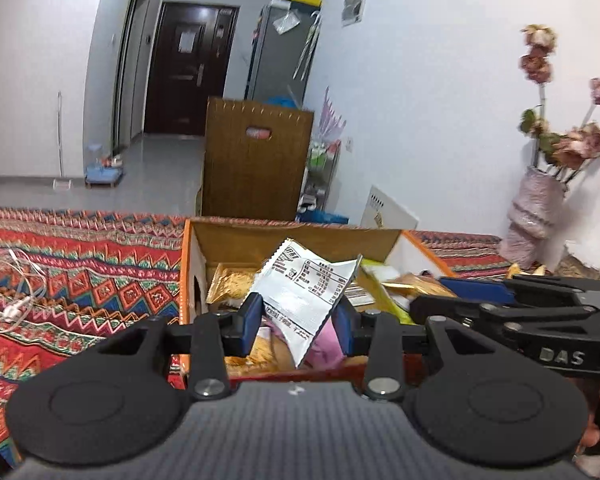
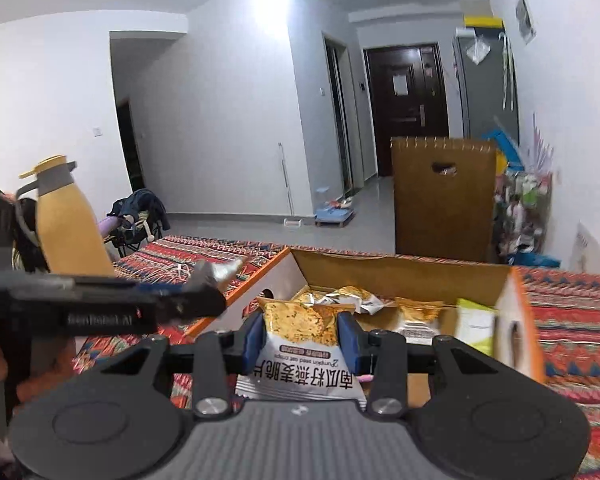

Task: Organize snacks
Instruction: 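Open both grippers to drop the white packets into the box, then move both grippers back to the snack pile and reach for more packets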

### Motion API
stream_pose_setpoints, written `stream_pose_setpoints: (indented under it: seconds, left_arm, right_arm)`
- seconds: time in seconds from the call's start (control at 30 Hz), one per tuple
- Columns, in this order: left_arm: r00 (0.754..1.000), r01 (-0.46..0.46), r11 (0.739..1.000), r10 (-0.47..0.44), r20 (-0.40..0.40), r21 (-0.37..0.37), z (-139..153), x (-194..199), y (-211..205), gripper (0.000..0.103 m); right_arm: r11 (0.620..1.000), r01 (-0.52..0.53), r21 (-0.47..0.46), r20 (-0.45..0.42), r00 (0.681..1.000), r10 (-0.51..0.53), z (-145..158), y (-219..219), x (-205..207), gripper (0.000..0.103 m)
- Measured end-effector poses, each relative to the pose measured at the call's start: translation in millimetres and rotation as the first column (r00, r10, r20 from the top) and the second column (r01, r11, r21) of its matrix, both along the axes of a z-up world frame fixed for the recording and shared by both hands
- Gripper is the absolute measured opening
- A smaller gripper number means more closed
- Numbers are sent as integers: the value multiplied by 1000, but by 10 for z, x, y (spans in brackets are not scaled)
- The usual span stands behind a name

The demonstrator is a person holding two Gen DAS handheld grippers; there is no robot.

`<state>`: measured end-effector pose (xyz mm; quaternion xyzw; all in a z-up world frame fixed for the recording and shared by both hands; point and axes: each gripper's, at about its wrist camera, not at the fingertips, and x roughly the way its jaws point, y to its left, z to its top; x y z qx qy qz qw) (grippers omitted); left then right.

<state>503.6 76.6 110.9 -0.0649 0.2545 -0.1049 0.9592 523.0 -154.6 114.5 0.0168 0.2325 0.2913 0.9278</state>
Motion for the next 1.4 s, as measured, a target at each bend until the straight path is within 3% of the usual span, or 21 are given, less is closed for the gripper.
stream_pose_setpoints:
  seconds: [0.13,0.3,0.53,0.87,1.0,1.2,1.27,1.4]
  left_arm:
    - [999,-6,1000,5,-45,-18,-242,308,116,38]
    - [997,-3,1000,2,-78,-17,-425,480,167,38]
    - [999,-30,1000,30,-42,-8,-416,485,186,51]
    - [999,-43,999,43,-10,29,-18,11,102,58]
    - [999,-27,999,26,22,24,192,-388,54,69]
    - [998,-17,999,15,64,38,420,-1025,-78,76]
    - [997,-15,999,11,79,40,456,-1270,-123,78]
    - [994,-14,999,9,104,43,452,-1742,-214,80]
  right_arm:
    - [999,33,-24,-92,995,-35,-290,251,534,40]
    - [999,25,-34,-219,975,-32,-668,444,844,40]
    - [998,31,53,-292,956,-14,-789,437,894,65]
    - [996,87,4,-163,983,-85,-336,50,421,73]
    - [994,105,-20,-104,989,-107,-108,-161,80,75]
    - [991,120,-64,17,993,-119,240,-451,-585,82]
    - [989,123,-78,54,991,-119,325,-536,-836,89]
    - [986,125,-109,103,988,-114,369,-671,-1316,89]
